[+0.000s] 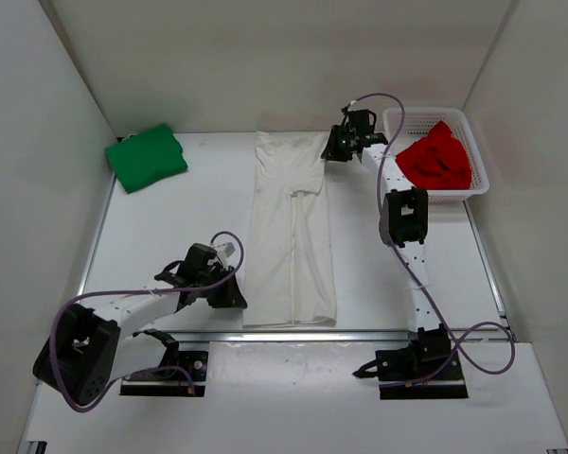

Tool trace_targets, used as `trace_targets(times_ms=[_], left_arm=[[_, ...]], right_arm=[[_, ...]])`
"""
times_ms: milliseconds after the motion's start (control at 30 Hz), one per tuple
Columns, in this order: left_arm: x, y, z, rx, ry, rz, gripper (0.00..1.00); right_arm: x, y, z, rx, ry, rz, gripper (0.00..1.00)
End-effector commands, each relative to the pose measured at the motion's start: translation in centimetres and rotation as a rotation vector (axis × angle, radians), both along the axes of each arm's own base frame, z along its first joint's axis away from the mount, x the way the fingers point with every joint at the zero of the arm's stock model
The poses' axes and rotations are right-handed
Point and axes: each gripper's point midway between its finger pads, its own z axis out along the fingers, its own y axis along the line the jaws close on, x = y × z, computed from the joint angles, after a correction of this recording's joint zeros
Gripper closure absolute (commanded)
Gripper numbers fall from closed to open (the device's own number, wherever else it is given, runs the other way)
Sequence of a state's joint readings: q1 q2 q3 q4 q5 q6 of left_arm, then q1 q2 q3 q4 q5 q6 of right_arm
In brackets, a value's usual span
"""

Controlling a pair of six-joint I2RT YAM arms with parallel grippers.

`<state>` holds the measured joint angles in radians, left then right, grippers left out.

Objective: Fold and stack the t-shirts
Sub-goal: Rotate the tshirt 90 degrees, then grab the bottom of the folded rectangular tshirt with both arms

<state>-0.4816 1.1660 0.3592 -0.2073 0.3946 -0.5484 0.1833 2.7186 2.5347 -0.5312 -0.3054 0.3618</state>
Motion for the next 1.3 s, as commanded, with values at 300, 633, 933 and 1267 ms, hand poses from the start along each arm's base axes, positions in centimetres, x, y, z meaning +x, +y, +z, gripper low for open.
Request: trace_targets(times_ms=[300,633,933,1267], left_arm=[[-1.1,1.7,1.2,-0.019,0.016,0.066,0.43],[-3.4,2.3,-0.4,0.008,0.069,0.073,0.44],[-5.7,2.5,-1.3,0.040,0.125,0.035,0.47],[-7.0,2.2,-1.5,0.040,0.159,0.009,0.54]], right_arm=[[-9.7,-0.5,14.7,-0.174,0.039,0.090,0.64],[-33.4,1.5,12.0,-0.036,-0.057,0.214,0.56],[-49.5,0.6,-1.0,0.100,0.324,0.227,0.55],[-52.2,1.9,-2.0,0.213,0.380,0.244,0.58]])
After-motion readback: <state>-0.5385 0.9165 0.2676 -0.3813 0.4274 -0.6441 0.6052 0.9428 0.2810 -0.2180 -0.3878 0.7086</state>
